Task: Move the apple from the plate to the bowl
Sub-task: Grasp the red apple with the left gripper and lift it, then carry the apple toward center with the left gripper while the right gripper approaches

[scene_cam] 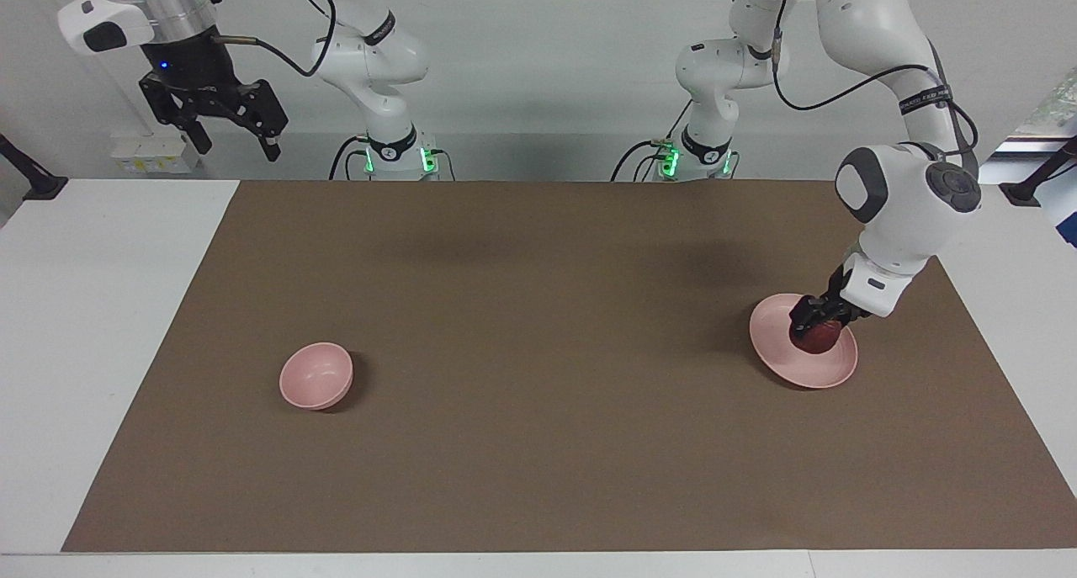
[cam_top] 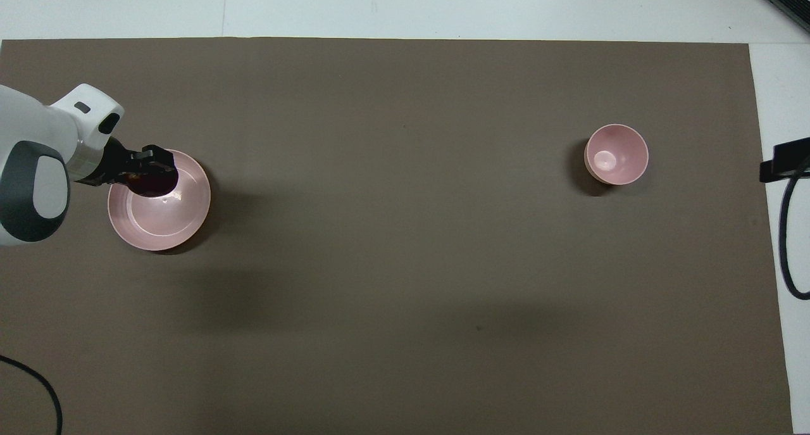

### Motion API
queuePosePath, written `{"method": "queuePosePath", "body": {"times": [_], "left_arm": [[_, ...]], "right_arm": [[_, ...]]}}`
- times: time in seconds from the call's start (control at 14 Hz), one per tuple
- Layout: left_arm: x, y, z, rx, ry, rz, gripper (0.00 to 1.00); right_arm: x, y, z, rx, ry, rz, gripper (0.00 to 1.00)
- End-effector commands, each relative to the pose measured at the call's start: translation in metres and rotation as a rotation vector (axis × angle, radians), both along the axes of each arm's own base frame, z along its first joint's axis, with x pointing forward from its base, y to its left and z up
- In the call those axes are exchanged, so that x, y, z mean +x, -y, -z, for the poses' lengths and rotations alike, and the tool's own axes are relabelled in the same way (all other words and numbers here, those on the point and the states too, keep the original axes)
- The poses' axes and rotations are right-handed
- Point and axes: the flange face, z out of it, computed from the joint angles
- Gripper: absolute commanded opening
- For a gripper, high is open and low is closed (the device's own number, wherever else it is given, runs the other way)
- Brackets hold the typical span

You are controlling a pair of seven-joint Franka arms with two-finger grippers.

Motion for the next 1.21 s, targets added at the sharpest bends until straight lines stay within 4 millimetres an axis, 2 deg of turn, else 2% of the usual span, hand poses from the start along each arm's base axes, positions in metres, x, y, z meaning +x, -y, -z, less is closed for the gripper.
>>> {"method": "queuePosePath", "body": {"times": [0.0, 0.36, 0.43, 0.57, 0.71, 0.86, 1.0, 1.14], "left_arm": [[0.014, 0.014, -0.009, -0.098, -0.014, -0.102, 0.00], [0.027, 0.023, -0.021, -0.352, -0.002, -0.252, 0.00], [0.029, 0.023, -0.021, -0.390, -0.011, -0.318, 0.00], [0.033, 0.029, -0.018, -0.402, -0.011, -0.405, 0.00], [0.033, 0.038, -0.019, -0.415, -0.018, -0.410, 0.00], [0.030, 0.064, -0.020, -0.466, -0.066, -0.454, 0.00], [0.026, 0.103, -0.029, -0.480, -0.091, -0.473, 0.00], [0.022, 0.134, -0.027, -0.517, -0.140, -0.509, 0.00]], "right_arm": [[-0.003, 0.001, -0.002, 0.010, 0.011, 0.014, 1.00], [-0.007, 0.005, -0.003, 0.011, 0.000, 0.015, 1.00], [-0.006, 0.000, -0.004, 0.011, 0.006, 0.004, 1.00], [-0.004, -0.011, -0.005, 0.012, 0.017, -0.003, 1.00], [-0.004, -0.012, -0.003, 0.018, 0.019, -0.005, 1.00], [-0.004, -0.011, -0.002, 0.044, 0.024, 0.017, 1.00], [0.002, -0.013, -0.003, 0.096, 0.060, 0.084, 1.00], [0.013, -0.017, 0.013, 0.107, 0.080, 0.098, 1.00]]}}
